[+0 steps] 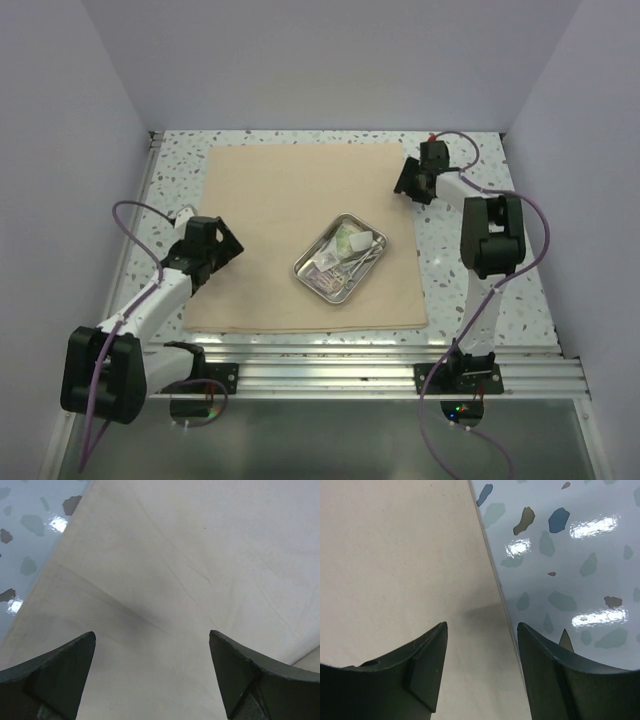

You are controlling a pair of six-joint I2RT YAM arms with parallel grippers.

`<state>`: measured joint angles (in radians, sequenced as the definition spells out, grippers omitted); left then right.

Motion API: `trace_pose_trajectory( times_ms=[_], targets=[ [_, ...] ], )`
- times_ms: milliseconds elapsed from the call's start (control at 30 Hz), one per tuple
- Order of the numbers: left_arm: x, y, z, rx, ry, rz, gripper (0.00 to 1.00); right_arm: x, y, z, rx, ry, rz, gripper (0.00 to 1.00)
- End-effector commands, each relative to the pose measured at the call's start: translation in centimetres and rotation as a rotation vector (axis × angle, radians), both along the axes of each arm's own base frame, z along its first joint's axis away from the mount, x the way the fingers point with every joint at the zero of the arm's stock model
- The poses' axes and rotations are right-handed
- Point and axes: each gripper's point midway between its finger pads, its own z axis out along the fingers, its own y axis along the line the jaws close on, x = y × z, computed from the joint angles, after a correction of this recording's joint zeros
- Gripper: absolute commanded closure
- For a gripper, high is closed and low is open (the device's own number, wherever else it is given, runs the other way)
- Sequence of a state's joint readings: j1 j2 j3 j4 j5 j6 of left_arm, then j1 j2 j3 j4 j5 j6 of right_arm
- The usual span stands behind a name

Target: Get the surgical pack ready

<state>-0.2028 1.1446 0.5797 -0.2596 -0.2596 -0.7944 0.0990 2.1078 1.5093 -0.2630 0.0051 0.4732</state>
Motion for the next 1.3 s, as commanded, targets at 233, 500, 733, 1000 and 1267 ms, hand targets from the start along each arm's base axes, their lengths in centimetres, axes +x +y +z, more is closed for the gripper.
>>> trace_pose_trajectory(
  times_ms=[233,500,733,1000,1267],
  targets=[
    [-1.7,3.7,-1.6,-0.009,0.06,0.176,0.03,0.8,2.1,-2.2,0.095,0.022,0.057,0.43],
    [-2.1,4.7,-3.1,-0.011,0.094,0.226,0.07,0.6,1.9,-2.7,0.092,0.028,0.026,0.81],
    [-1.8,4.8,-4.5,-0.012,0.115,0.247,0.13,0.7,1.1,-1.3,0.076,-0.018,-0.016,1.0],
    [0.3,4.3,-6.5,-0.016,0.184,0.237,0.21,0.5,0.5,-0.2,0.073,-0.068,-0.062,1.0],
    [5.9,4.1,-6.7,0.014,0.192,0.197,0.24,-1.4,-3.7,-0.5,0.088,-0.087,-0.275,1.0]
  ],
)
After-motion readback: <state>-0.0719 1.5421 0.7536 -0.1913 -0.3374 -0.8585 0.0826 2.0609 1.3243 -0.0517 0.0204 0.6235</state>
